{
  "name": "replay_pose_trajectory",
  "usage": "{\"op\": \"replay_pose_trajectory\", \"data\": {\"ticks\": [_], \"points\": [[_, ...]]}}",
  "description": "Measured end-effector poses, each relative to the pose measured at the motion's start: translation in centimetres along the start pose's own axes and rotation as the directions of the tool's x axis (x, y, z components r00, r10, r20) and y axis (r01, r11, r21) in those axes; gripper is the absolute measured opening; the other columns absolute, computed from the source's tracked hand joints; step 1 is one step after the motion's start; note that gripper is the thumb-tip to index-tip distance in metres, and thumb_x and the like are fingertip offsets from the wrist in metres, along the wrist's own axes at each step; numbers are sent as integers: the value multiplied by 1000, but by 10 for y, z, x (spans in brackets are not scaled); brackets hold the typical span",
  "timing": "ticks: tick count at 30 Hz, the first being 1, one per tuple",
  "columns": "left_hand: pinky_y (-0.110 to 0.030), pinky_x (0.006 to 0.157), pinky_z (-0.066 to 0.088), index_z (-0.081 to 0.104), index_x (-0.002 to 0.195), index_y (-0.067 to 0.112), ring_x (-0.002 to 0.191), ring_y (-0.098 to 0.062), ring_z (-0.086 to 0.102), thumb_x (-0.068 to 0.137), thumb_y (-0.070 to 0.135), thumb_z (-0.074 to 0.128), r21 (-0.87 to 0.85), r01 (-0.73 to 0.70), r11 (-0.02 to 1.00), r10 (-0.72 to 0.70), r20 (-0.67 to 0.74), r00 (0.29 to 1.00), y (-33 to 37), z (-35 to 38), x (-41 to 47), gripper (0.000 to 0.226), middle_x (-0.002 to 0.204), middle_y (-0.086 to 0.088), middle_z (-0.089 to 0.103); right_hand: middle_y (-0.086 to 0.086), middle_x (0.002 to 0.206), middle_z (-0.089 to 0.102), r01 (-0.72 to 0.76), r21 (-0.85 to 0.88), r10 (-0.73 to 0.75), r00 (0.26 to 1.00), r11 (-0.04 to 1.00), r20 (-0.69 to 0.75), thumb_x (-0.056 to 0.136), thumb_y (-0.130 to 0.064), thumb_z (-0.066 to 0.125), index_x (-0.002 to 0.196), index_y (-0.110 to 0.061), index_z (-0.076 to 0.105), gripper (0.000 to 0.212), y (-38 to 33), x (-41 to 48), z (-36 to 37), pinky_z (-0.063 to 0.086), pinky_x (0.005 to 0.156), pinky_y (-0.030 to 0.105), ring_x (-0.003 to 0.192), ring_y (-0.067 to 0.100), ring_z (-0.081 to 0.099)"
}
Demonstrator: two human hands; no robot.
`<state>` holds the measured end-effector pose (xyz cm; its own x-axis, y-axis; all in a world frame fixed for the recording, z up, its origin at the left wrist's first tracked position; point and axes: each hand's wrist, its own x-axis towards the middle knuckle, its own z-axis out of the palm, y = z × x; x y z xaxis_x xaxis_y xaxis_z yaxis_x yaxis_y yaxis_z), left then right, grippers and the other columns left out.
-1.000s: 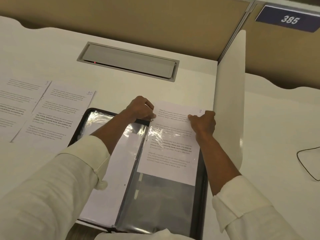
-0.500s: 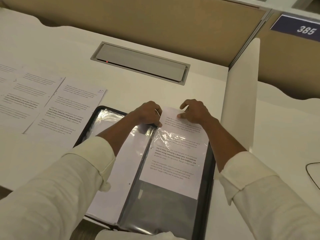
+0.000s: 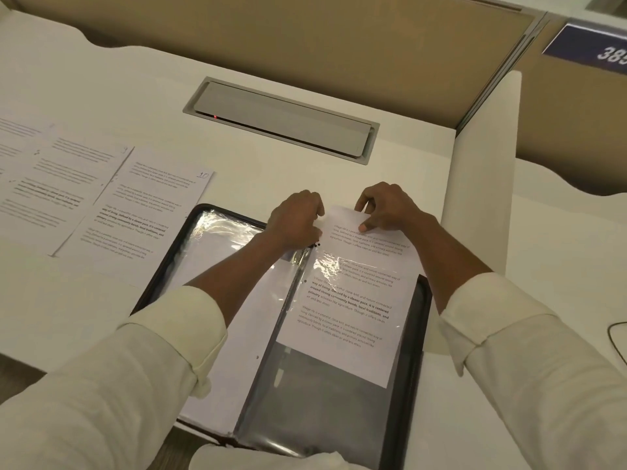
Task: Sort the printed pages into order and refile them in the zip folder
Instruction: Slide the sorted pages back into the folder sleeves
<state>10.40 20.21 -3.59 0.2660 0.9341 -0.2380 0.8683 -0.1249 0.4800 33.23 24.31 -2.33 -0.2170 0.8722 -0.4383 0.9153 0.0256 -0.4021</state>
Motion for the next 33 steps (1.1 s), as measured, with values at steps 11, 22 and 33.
{"op": "replay_pose_trajectory", "data": {"ticks": [11,22,33], "points": [[-31,77,49,72,108,24,92,-9,56,83,28,85,48,-297,954,277,242,930,11,13,-15,28,103,10,67,-6,86,66,36,63,-43,993,997,112,70,-20,98,108,-19,74,45,2,8,-3,43,68,28,79,12,60],[-35,85,31,68,93,26,99,-17,48,84,46,80,220,-311,925,226,342,912,14,11,-6,25,88,14,59,-4,94,66,80,34,-85,972,996,219,73,-23,96,114,-20,73,47,-2,21,-11,45,68,25,82,9,60],[-34,87,45,67,92,24,98,-20,62,89,6,59,131,-258,957,200,348,916,0,-13,-5,19,91,13,66,-2,92,71,54,84,-77,948,995,308,74,-21,95,111,-18,75,43,2,33,-13,52,82,30,84,13,65]]}}
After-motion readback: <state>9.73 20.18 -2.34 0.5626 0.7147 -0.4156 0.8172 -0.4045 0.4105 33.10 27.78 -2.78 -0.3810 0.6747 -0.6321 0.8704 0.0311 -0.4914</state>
